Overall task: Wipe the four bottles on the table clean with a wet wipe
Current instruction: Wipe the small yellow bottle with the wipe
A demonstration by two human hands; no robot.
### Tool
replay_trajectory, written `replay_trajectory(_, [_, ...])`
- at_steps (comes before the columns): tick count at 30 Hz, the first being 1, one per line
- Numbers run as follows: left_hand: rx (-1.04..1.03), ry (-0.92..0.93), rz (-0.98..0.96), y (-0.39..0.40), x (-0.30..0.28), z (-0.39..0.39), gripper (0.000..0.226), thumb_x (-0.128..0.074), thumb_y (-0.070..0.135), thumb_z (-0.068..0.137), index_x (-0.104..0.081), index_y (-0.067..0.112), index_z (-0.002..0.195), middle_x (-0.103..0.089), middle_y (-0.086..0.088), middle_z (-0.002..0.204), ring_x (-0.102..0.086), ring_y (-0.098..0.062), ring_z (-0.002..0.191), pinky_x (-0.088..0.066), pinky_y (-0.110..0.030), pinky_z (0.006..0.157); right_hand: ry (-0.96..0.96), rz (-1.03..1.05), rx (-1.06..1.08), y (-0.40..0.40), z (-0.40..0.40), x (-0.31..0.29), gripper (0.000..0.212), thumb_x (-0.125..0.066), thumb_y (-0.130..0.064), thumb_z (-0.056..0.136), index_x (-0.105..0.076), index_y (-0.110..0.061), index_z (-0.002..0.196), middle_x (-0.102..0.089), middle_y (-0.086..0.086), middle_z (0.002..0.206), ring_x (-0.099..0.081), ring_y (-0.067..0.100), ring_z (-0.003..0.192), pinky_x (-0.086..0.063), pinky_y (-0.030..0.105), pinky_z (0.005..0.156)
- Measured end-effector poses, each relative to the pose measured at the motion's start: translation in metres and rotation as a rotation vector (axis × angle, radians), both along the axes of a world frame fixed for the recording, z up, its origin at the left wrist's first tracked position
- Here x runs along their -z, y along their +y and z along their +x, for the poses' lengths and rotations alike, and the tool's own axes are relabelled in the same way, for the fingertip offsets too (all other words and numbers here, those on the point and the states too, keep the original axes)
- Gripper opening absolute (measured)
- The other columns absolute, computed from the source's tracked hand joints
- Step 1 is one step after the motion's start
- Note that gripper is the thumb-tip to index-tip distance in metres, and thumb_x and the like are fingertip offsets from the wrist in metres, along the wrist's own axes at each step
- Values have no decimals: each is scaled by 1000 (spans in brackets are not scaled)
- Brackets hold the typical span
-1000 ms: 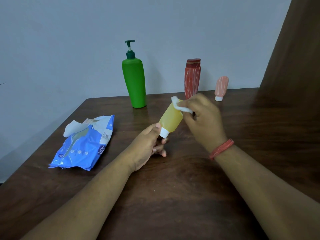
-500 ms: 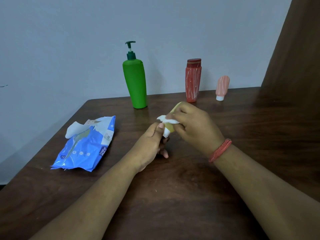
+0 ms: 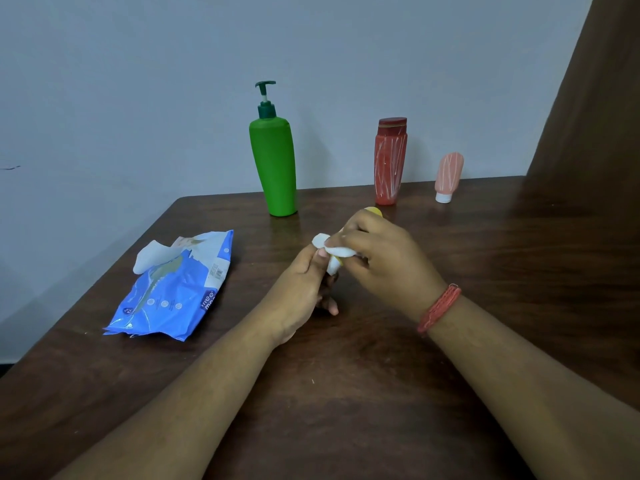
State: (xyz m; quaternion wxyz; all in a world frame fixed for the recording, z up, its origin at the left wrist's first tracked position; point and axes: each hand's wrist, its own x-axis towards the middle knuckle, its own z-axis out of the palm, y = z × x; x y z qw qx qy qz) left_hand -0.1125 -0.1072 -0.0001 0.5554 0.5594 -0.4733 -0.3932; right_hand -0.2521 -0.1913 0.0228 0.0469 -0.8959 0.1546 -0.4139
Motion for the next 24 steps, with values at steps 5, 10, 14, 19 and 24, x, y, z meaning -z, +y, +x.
replay_trajectory(5, [82,142,6,1,-1,3,35,-31,40,108,-57,16,109,-45,-2,77,-30,-9,51,-48,-32,57,-133,-53,153,-11,-7,-1,23,-71,1,83,-75,-8,103,-60,4,96,-56,12,84,-48,22,72])
replay_trajectory(10, [131,193,-2,3,-3,3,33,-31,36,109,-54,13,110,-44,0,73,-24,-11,51,-47,-29,54,-304,-9,308,-30,-19,-6,24,-70,3,86,-75,-8,108,-63,8,99,-48,1,91,-34,0,80])
replay_trajectory(14, [106,317,1,3,-5,7,34,-31,36,109,-54,12,111,-43,-1,70,-23,-10,48,-45,-29,53,-313,100,167,-23,-12,0,23,-68,2,88,-74,-9,107,-62,4,99,-57,11,88,-48,20,74])
replay_trajectory(19, [93,510,-57,3,-9,11,40,-29,39,108,-56,11,114,-38,0,68,-23,-7,45,-42,-26,50,-110,32,-37,-7,2,10,20,-70,-1,87,-74,-12,102,-63,1,99,-61,13,88,-49,24,75])
replay_trajectory(24, [141,555,-54,3,-9,8,42,-29,41,107,-56,9,114,-40,1,67,-24,-6,45,-43,-26,50,-264,89,58,-7,2,7,13,-69,1,85,-72,-8,95,-62,-1,95,-55,6,84,-39,10,76])
